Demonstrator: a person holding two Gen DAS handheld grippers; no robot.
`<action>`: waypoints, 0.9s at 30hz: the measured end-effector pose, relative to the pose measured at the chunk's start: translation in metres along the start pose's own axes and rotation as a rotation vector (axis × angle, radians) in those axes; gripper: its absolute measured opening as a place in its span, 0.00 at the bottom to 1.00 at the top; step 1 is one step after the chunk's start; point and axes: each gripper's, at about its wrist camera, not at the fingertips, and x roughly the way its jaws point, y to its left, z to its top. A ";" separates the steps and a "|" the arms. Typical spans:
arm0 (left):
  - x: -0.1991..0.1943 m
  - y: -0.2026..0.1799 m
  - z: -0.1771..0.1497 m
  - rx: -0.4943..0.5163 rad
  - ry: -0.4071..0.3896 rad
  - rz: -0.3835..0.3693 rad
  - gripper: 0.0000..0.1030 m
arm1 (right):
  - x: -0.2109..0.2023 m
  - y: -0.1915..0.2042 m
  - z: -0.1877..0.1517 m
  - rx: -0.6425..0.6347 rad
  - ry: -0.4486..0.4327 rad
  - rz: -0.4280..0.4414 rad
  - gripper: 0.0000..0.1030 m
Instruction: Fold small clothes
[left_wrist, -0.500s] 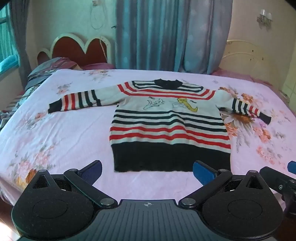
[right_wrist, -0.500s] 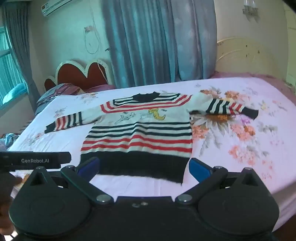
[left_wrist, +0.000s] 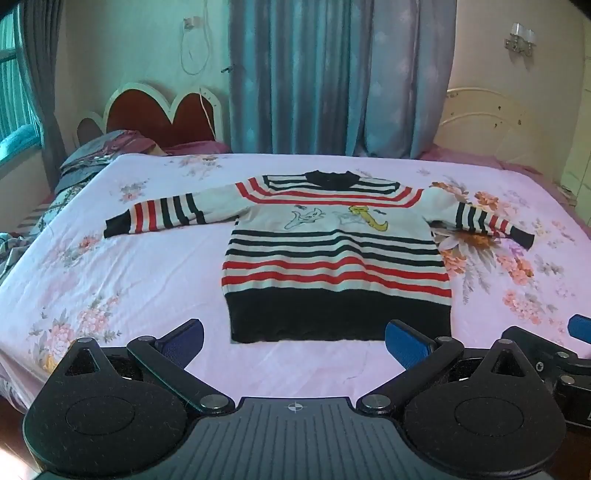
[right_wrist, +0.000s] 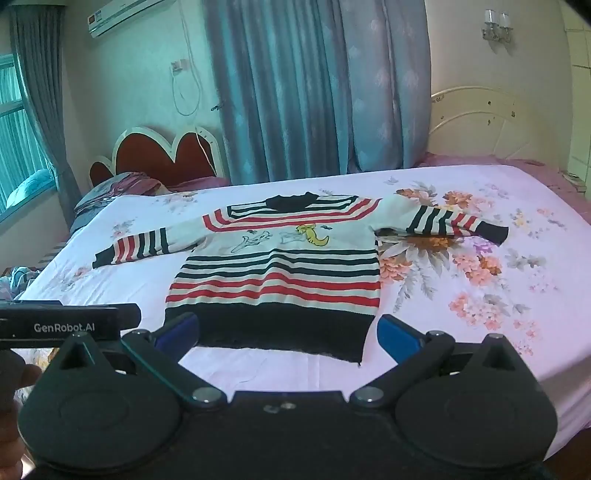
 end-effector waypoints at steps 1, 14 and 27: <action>0.000 0.001 0.001 0.002 -0.002 0.000 1.00 | -0.001 0.000 0.001 0.001 0.001 -0.003 0.99; 0.004 -0.006 0.007 0.000 0.002 0.003 1.00 | 0.002 -0.005 0.000 0.004 0.006 -0.007 0.99; 0.006 -0.008 0.007 0.002 0.002 0.002 1.00 | 0.004 -0.010 -0.001 0.009 0.007 -0.010 0.99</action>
